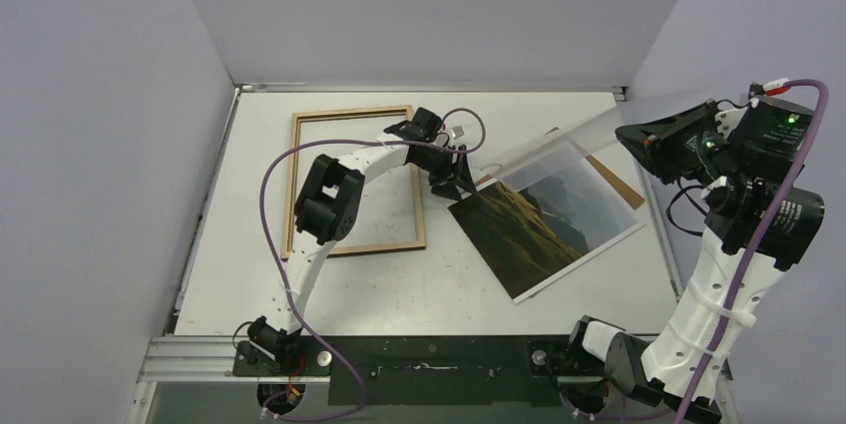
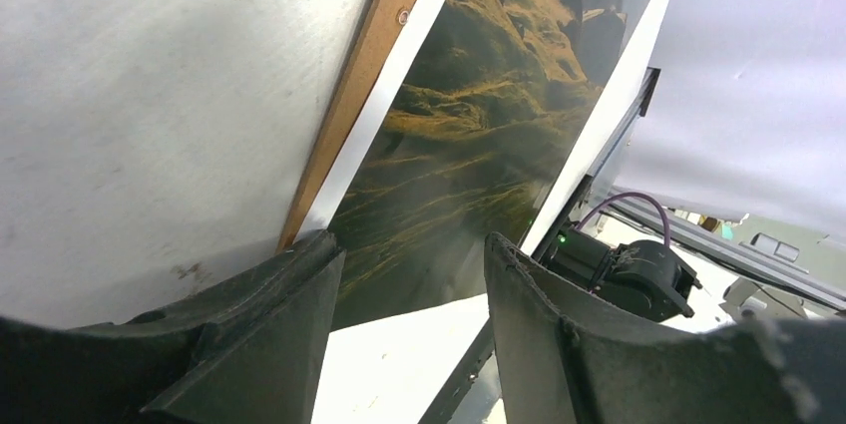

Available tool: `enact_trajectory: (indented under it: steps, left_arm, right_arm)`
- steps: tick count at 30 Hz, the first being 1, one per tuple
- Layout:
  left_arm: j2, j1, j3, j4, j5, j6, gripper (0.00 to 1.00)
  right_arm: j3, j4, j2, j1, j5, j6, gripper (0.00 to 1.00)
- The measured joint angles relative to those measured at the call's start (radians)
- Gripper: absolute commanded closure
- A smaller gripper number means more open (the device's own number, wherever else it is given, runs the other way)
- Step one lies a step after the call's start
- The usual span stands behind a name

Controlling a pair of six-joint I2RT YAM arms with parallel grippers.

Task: Put the photo into the frame

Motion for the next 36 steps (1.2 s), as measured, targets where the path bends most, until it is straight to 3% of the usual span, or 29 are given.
enact_trajectory:
  steps: [4,14,22,32,36]
  left_arm:
    - [-0.016,0.025,-0.016,-0.002,-0.003,-0.014,0.44]
    - [-0.133,0.154,-0.068,-0.098,-0.196,-0.016,0.42]
    - [-0.283,0.121,-0.06,-0.111,-0.155,0.085,0.37]
    - [-0.782,0.101,-0.355,0.174,-0.139,0.249,0.3]
    - [-0.893,0.076,-0.48,0.322,-0.129,0.344,0.29]
  right_arm:
    - [-0.104,0.006,-0.042,0.0,0.002,-0.006,1.0]
    - [-0.303,0.054,-0.073,0.0,0.018,-0.044,1.0]
    - [-0.372,0.055,-0.064,0.0,0.058,-0.058,1.0]
    - [-0.563,0.134,-0.022,0.003,0.105,0.092,1.0]
    - [-0.564,0.154,-0.005,0.006,0.127,0.142,1.0]
